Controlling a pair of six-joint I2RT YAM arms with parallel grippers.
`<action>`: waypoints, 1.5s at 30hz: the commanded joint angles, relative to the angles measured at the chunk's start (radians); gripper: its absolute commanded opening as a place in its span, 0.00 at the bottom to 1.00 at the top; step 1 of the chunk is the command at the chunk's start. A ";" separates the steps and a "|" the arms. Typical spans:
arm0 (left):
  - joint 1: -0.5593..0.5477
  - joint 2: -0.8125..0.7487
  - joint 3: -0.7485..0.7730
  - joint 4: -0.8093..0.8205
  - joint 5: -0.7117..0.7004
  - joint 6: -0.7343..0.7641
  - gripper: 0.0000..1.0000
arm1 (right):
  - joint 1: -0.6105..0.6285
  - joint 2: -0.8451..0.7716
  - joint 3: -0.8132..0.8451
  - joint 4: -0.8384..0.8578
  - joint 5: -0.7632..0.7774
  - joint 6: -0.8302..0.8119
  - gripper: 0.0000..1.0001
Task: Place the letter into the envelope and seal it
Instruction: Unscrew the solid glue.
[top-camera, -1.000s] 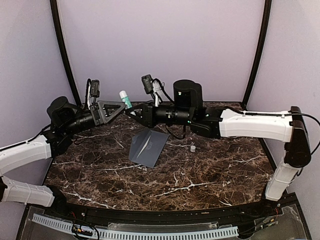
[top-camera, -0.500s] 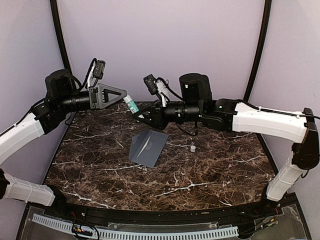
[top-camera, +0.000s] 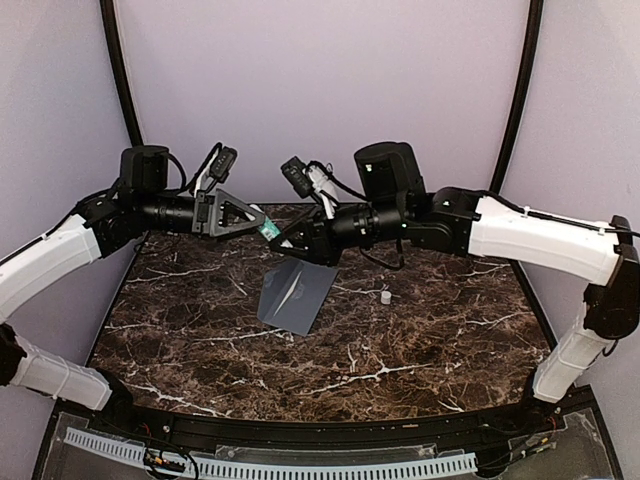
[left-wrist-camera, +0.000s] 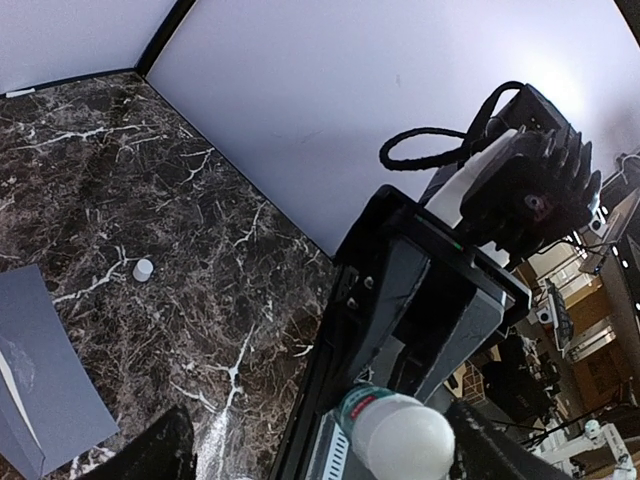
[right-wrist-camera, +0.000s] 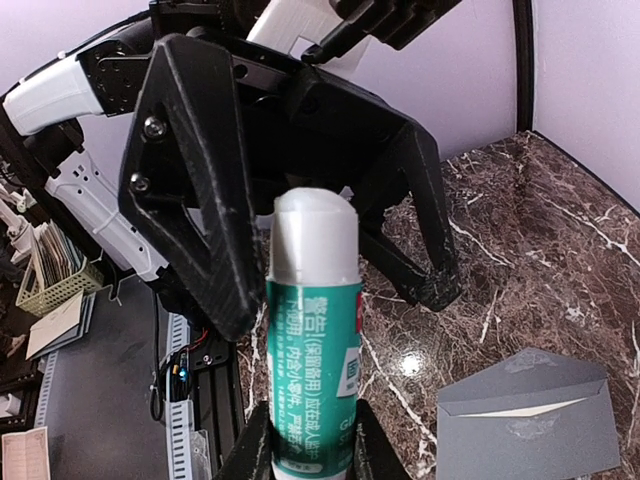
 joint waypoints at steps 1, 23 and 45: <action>0.005 -0.004 0.032 -0.031 0.036 0.025 0.75 | -0.003 0.001 0.050 -0.016 -0.007 -0.026 0.07; 0.005 0.009 0.002 0.013 0.083 -0.014 0.38 | 0.001 0.057 0.094 -0.056 0.003 -0.027 0.06; 0.005 0.019 0.000 -0.025 0.086 0.011 0.16 | 0.001 0.058 0.082 -0.036 0.079 -0.009 0.08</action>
